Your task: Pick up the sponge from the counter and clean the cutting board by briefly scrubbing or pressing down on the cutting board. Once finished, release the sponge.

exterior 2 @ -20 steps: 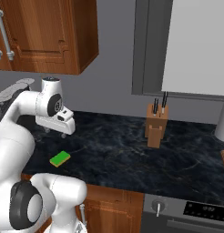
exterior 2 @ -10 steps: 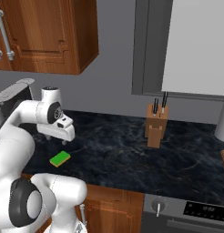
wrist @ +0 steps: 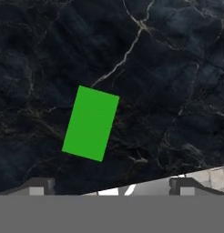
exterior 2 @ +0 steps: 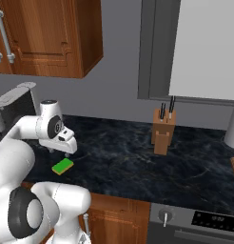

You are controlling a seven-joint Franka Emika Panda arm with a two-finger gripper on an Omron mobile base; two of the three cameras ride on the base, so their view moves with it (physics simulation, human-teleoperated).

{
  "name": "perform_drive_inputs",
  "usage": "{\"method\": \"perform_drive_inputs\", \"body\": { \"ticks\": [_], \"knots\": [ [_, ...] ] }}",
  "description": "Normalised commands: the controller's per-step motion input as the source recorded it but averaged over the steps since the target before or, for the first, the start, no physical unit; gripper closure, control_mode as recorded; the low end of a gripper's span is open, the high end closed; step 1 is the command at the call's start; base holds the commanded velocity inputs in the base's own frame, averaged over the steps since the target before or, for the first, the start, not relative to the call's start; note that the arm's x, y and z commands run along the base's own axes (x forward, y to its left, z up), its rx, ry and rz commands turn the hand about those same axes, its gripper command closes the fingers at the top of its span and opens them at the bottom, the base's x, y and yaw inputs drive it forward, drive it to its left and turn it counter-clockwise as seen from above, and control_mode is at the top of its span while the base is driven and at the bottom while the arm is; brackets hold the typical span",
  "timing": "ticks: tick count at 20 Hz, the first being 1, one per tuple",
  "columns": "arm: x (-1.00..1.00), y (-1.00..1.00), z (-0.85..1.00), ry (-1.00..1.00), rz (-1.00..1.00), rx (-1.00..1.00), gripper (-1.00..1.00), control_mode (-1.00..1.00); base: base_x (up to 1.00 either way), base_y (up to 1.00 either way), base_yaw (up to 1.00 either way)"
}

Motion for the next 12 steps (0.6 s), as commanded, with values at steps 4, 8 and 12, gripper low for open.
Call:
{"method": "perform_drive_inputs", "body": {
  "ticks": [4, 8, 12],
  "knots": [
    [0.2, 0.05, -0.25, -0.07, -0.02, 0.0, -1.0, -1.0, 0.0, 0.0, 0.0],
    [0.18, 0.03, -0.21, -0.05, -0.03, 0.0, -1.0, -1.0, 0.0, 0.0, 0.0],
    [0.12, 0.1, -0.17, -0.01, -0.05, 0.0, -1.0, -1.0, 0.0, 0.0, 0.0]
  ]
}}
